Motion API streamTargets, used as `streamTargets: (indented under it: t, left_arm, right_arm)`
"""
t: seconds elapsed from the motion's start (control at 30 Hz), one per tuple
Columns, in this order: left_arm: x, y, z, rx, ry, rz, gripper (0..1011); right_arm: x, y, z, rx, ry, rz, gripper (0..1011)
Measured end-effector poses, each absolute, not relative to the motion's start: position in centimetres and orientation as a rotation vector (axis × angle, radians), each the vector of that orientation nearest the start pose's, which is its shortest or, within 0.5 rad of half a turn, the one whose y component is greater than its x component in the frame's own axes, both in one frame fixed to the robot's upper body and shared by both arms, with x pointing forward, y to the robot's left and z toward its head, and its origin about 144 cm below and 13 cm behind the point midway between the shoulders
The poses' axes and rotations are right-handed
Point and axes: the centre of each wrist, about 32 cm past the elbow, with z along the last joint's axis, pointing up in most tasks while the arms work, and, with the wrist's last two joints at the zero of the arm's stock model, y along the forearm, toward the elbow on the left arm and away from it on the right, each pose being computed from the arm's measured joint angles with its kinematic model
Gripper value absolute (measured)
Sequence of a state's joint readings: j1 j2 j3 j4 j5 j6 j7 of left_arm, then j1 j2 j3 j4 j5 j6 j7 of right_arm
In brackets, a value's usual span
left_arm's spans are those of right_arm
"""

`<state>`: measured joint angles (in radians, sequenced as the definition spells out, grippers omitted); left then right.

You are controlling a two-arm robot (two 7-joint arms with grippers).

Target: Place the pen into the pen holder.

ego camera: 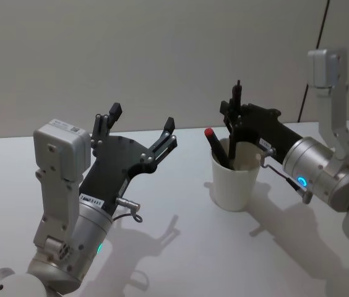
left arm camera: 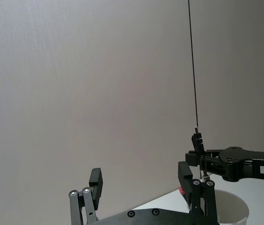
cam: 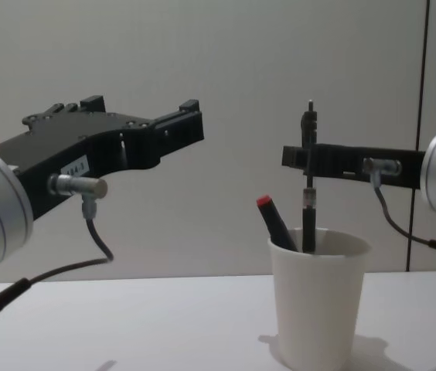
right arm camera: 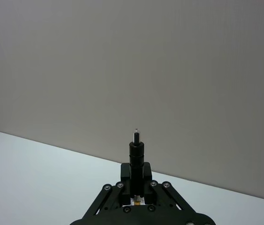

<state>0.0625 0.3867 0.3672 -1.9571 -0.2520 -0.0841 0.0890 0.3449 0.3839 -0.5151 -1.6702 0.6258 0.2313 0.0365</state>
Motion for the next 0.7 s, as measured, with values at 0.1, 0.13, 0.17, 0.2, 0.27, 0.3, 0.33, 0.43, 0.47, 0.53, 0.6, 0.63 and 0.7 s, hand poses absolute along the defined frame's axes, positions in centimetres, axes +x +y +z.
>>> streamTargets:
  t: [0.1,0.13,0.17,0.2,0.27,0.3,0.33,0.43,0.47,0.53,0.6,0.63,0.7]
  left_arm:
    - [40.53,19.18,121.75,-0.191,-0.212,1.182,1003]
    - [40.53,19.18,121.75,-0.191,-0.212,1.182,1003]
    - [40.53,19.18,121.75,-0.191,-0.212,1.182,1003]
    - [40.53,19.18,121.75,-0.191,-0.212,1.182,1003]
    - [40.53,19.18,121.75,-0.191,-0.212,1.182,1003]
    - [40.53,19.18,121.75,-0.191,-0.212,1.182,1003]
    - [40.53,19.18,121.75,-0.191,-0.212,1.182,1003]
    - [40.53,19.18,121.75,-0.191,-0.212,1.182,1003]
    - [40.53,19.18,121.75,-0.191,-0.212,1.182,1003]
    - [40.53,19.18,121.75,-0.191,-0.212,1.182,1003]
    - [40.53,19.18,121.75,-0.191,-0.212,1.182,1003]
    - [40.53,19.18,121.75,-0.191,-0.212,1.182,1003]
    - [40.53,19.18,121.75,-0.191,-0.212,1.182,1003]
  right_arm:
    - [50.37,-17.72,124.37,0.039,0.117,-0.981,130]
    - [50.37,-17.73,124.31,0.038,0.117,-0.981,145]
    - [50.37,-17.73,124.28,0.037,0.117,-0.981,163]
    - [50.36,-17.73,124.26,0.037,0.117,-0.982,178]
    - [50.36,-17.73,124.2,0.035,0.117,-0.982,214]
    - [50.35,-17.73,124.15,0.034,0.117,-0.982,270]
    - [50.35,-17.74,124.13,0.034,0.116,-0.982,290]
    - [50.34,-17.74,124.06,0.032,0.116,-0.983,382]
    - [50.33,-17.74,124.04,0.031,0.116,-0.983,430]
    - [50.33,-17.74,124.01,0.031,0.116,-0.983,469]
    - [50.33,-17.74,123.99,0.03,0.116,-0.983,527]
    - [50.33,-17.74,123.98,0.03,0.116,-0.983,568]
    - [50.32,-17.74,123.94,0.029,0.116,-0.983,641]
